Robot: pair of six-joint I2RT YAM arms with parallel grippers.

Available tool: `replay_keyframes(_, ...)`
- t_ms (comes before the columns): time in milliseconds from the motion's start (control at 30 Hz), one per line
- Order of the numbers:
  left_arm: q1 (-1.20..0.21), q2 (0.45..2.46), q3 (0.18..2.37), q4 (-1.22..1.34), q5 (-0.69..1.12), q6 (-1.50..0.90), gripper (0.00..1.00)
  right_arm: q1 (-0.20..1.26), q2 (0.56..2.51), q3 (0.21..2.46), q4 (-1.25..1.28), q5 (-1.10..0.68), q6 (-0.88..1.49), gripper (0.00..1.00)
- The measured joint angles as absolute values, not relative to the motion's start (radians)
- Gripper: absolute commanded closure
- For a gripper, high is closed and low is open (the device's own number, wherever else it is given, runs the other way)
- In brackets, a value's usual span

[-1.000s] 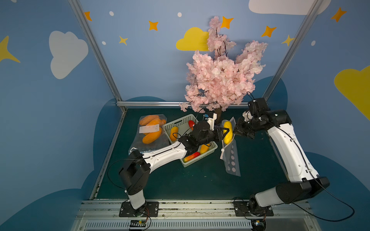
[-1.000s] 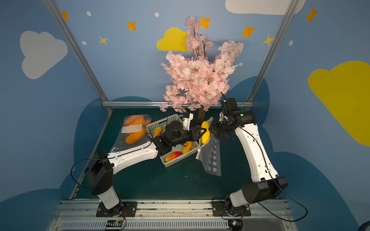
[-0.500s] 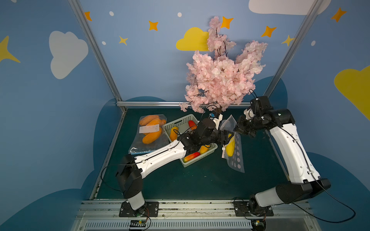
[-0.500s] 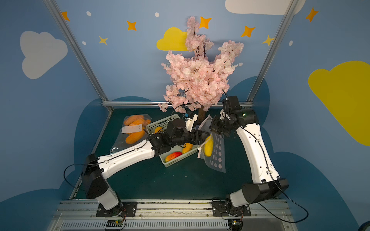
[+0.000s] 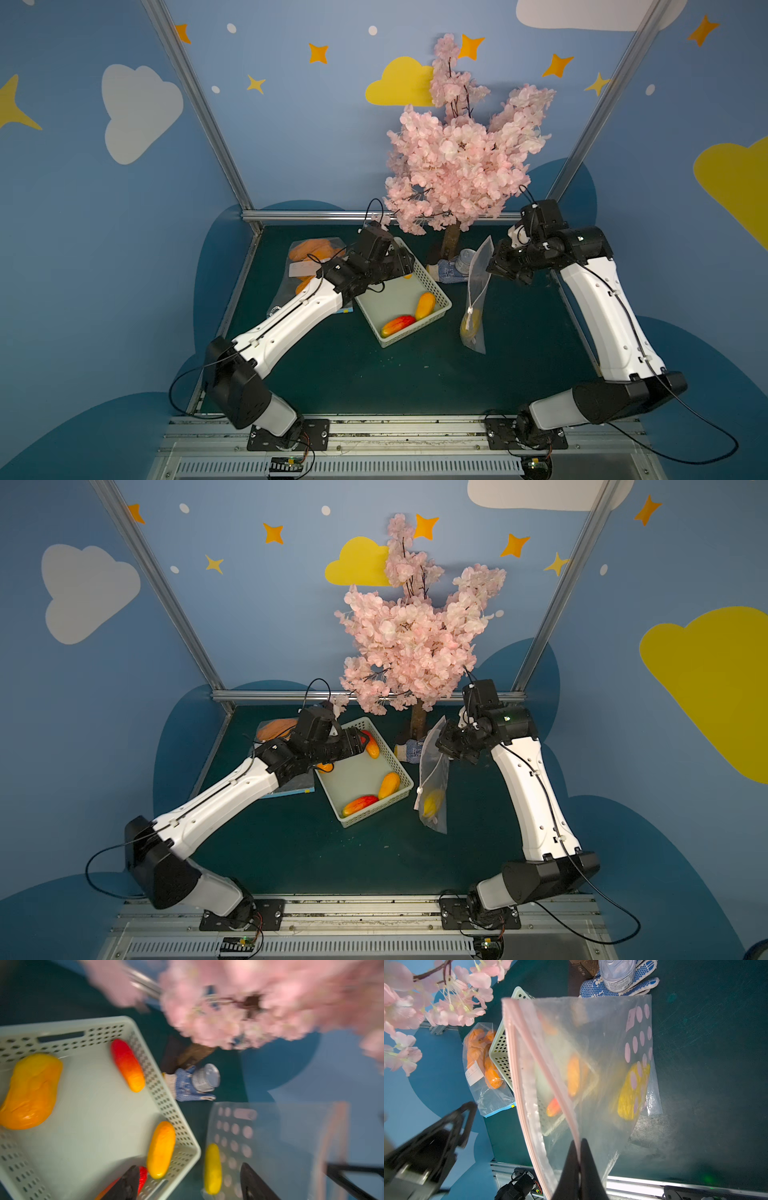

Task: Place the mango in a zip-top bag and seal the zipper
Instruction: Pick up the mango from the basket.

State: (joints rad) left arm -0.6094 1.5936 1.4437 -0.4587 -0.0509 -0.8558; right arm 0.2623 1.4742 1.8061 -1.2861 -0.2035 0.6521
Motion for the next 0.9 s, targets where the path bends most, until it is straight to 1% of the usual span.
replay_keyframes(100, -0.545, 1.773, 1.493, -0.491, -0.040, -0.918, 0.22, 0.262, 1.473, 1.799, -1.277, -0.204, 0.655, 1.00)
replay_keyframes(233, -0.498, 2.017, 1.629, -0.503, 0.000, -0.994, 0.21, 0.262, 1.473, 1.794, -1.267, -0.204, 0.658, 1.00)
replay_keyframes(333, -0.466, 2.131, 1.676, -0.455, 0.044, -1.041, 0.18, 0.263, 1.473, 1.794, -1.261, -0.204, 0.662, 1.00)
replay_keyframes(433, -0.442, 2.201, 1.716, -0.419, 0.054, -1.059, 0.18, 0.262, 1.473, 1.794, -1.258, -0.204, 0.669, 1.00)
replay_keyframes(600, -0.430, 2.294, 1.854, -0.392, 0.080, -1.062, 0.20, 0.262, 1.473, 1.794, -1.254, -0.204, 0.675, 1.00)
replay_keyframes(767, -0.439, 2.336, 1.892, -0.359, 0.103, -1.063, 0.20, 0.262, 1.473, 1.794, -1.253, -0.204, 0.677, 1.00)
replay_keyframes(900, -0.444, 2.397, 1.972, -0.404, 0.099, -1.059, 0.26, 0.262, 1.473, 1.794, -1.253, -0.204, 0.677, 1.00)
